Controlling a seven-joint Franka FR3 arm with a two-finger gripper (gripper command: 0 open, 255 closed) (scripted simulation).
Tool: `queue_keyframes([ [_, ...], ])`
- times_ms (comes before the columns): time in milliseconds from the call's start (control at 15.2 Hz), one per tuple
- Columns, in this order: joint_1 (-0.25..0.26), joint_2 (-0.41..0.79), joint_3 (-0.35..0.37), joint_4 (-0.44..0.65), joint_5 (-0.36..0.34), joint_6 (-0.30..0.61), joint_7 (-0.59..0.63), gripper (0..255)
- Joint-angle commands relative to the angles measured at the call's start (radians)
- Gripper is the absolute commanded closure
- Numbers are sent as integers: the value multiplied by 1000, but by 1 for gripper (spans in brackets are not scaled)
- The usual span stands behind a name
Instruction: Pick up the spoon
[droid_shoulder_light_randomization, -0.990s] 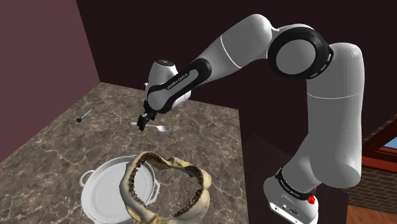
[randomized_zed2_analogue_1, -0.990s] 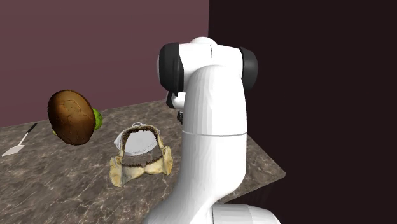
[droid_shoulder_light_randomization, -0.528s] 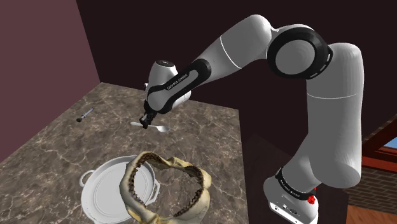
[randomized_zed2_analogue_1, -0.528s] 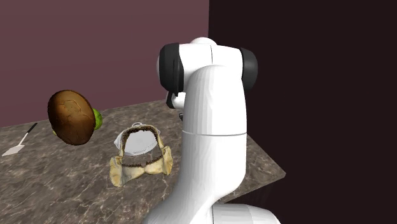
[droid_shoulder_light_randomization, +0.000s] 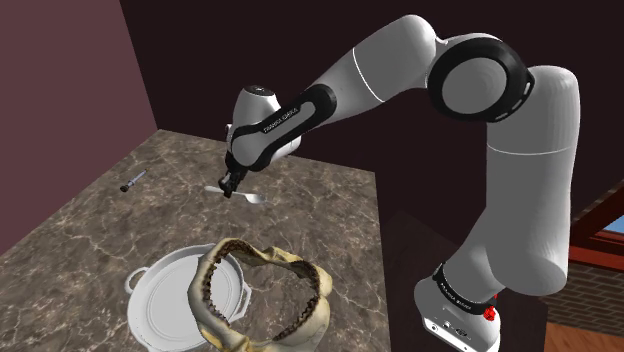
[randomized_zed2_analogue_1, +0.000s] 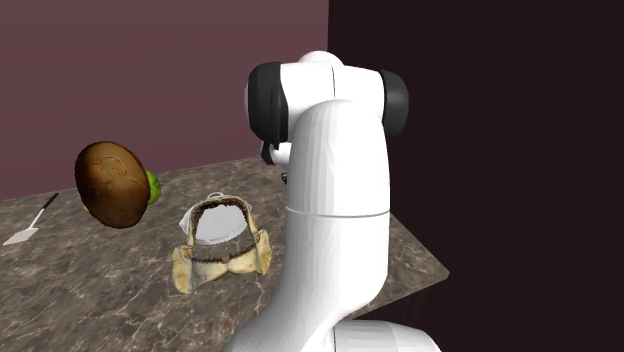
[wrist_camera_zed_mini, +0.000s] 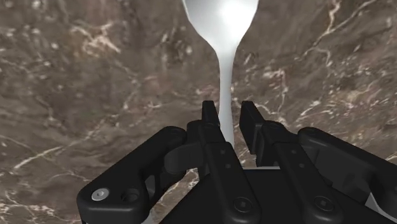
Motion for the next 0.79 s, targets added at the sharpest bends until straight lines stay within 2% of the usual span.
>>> queue_keyframes([
  [0, 1, -23, 0, -5, 0, -18, 4, 255],
  [726, -1, -104, -1, 9, -4, -112, 19, 255],
])
